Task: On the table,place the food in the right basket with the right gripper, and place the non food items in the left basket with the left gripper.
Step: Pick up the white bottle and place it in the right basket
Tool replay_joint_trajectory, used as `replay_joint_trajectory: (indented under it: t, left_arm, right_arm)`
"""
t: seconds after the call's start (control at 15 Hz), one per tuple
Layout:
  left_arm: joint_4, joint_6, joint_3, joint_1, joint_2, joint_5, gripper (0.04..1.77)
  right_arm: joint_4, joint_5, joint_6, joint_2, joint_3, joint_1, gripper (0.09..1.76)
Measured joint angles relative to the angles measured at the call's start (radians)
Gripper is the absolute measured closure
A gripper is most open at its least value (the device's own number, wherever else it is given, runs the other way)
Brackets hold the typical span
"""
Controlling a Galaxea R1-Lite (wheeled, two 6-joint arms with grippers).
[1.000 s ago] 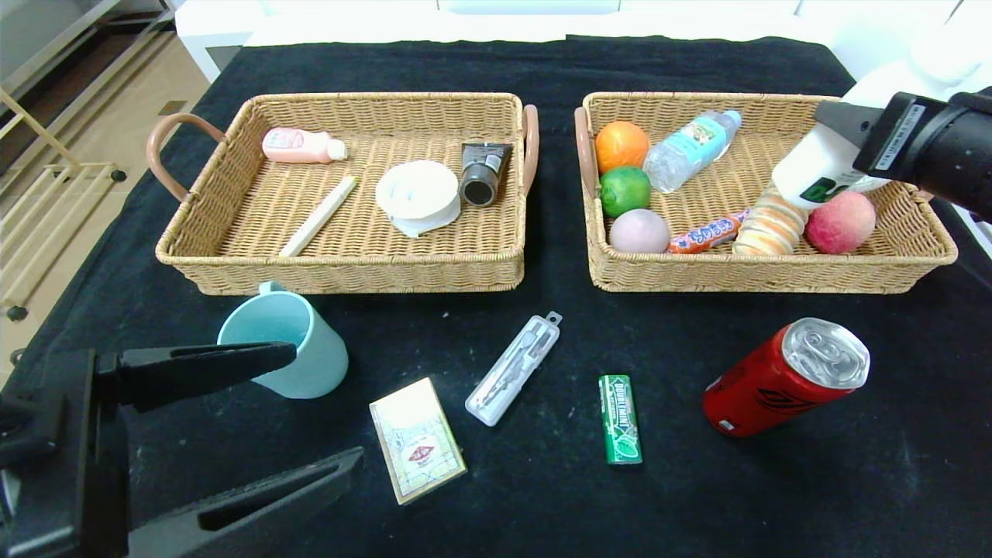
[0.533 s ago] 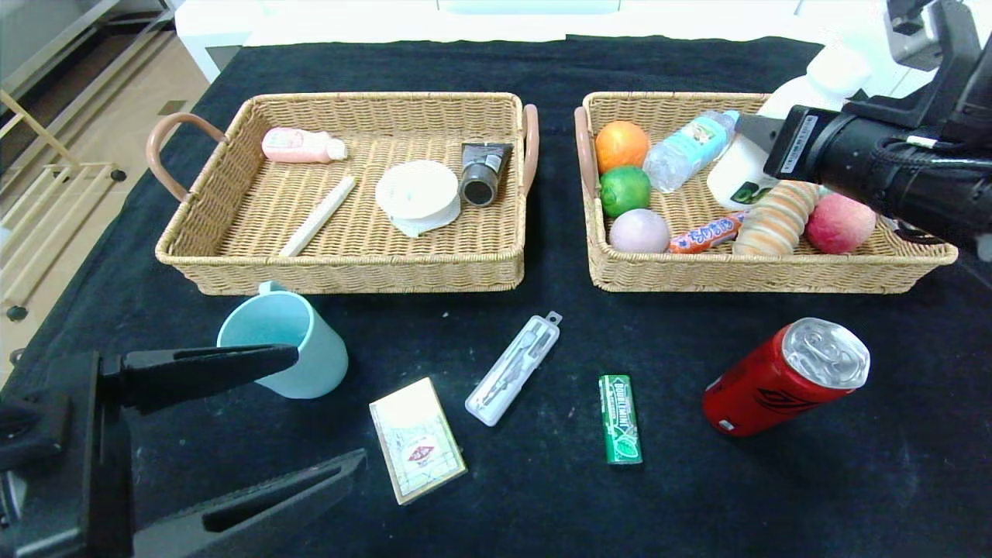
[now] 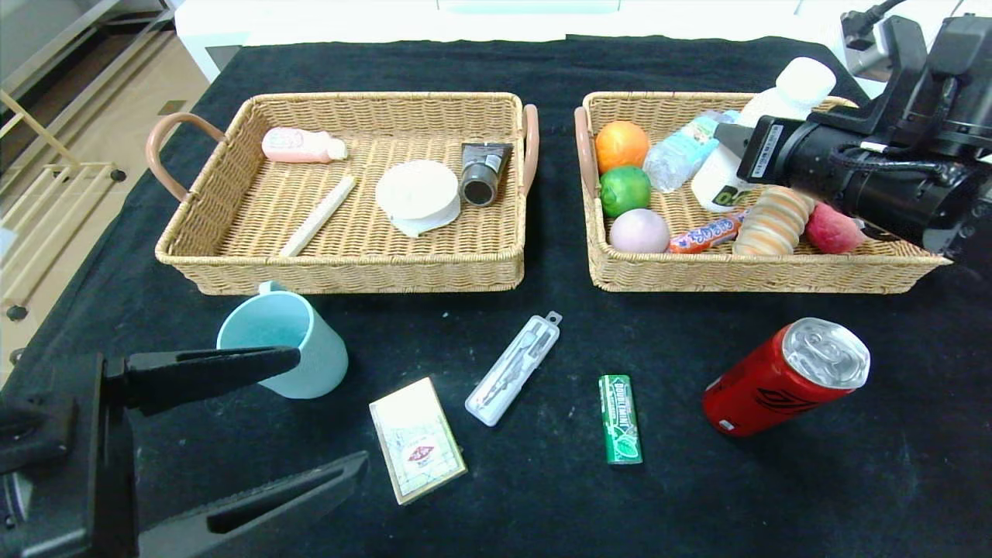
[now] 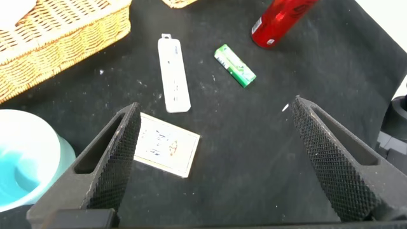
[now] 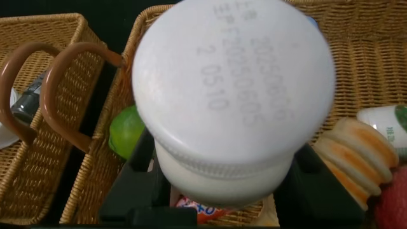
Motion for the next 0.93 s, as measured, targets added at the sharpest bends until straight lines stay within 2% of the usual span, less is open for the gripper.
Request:
replay_joint_trajectory:
  t: [0.47,0.67,0.93]
  left_arm:
    - [0.0,0.0,0.001,0.0,0.004,0.0,0.09]
    - [0.001,0.0,0.003,0.0,0.006,0.0,0.09]
    - [0.001,0.0,0.005,0.0,0.012,0.001,0.09]
  right_arm:
    - [-0.003,-0.003,-0.003,0.047,-0.022,0.0,0.93]
    - [-0.007,-0.008,-0.003,0.05,-0.024,-0.001,0.68]
    - [-0.005,-0.008,-0.003,0.049,-0.018,0.0,0.46]
